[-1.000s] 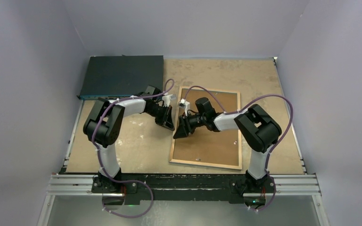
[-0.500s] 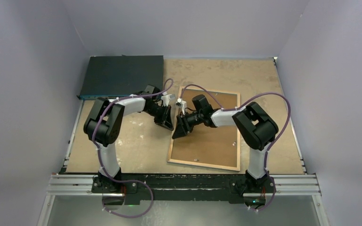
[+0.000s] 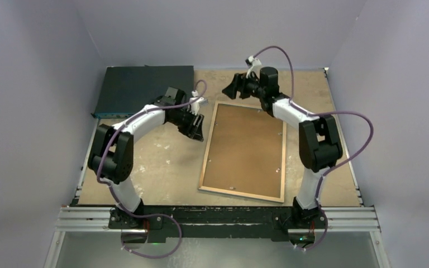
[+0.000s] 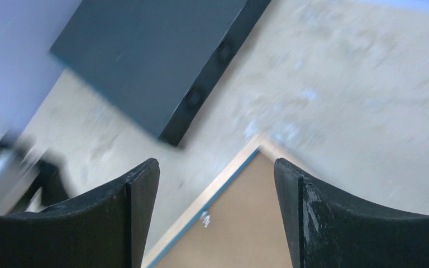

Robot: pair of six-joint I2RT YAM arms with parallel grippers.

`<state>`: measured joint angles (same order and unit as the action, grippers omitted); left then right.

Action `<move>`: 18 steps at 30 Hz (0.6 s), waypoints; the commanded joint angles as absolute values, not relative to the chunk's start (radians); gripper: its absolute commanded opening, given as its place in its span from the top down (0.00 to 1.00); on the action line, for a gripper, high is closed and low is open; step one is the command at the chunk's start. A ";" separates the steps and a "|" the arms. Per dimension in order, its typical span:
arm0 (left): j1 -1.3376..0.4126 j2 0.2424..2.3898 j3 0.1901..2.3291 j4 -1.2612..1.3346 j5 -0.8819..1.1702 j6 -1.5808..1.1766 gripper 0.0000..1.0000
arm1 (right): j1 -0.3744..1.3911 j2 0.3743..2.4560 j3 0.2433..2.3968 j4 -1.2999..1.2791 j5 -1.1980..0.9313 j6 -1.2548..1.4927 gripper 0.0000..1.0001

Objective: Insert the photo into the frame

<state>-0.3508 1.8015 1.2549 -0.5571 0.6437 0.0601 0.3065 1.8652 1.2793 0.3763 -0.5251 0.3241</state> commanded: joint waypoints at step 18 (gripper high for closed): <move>-1.159 1.524 0.906 -0.578 0.010 0.420 0.29 | 0.223 2.300 1.744 0.062 -0.214 0.262 0.23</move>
<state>-1.0607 1.5158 0.9504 -0.6525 0.1638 0.3954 0.2226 2.3341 1.7435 0.0937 -0.2363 0.2710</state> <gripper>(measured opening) 0.703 0.775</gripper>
